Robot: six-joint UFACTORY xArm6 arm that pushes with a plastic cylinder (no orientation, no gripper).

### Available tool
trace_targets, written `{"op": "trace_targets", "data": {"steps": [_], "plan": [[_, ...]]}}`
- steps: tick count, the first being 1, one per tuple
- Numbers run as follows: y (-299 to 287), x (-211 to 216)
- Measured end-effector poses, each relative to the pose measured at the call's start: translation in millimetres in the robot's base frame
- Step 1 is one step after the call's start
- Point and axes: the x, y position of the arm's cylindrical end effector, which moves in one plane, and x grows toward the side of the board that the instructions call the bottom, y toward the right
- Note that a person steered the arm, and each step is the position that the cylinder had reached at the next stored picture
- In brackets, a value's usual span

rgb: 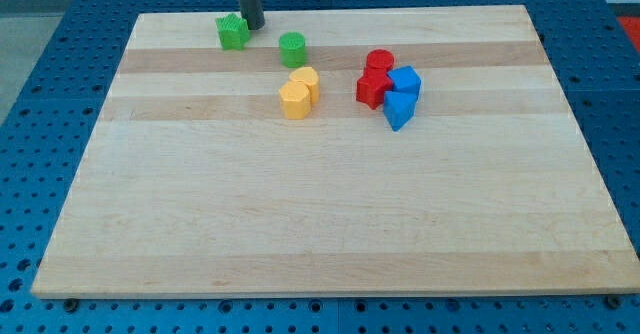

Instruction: Move the green star to the top left of the board

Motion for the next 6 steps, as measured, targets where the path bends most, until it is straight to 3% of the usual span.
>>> {"op": "trace_targets", "data": {"steps": [3,6], "plan": [[9,23],[-66,30]]}}
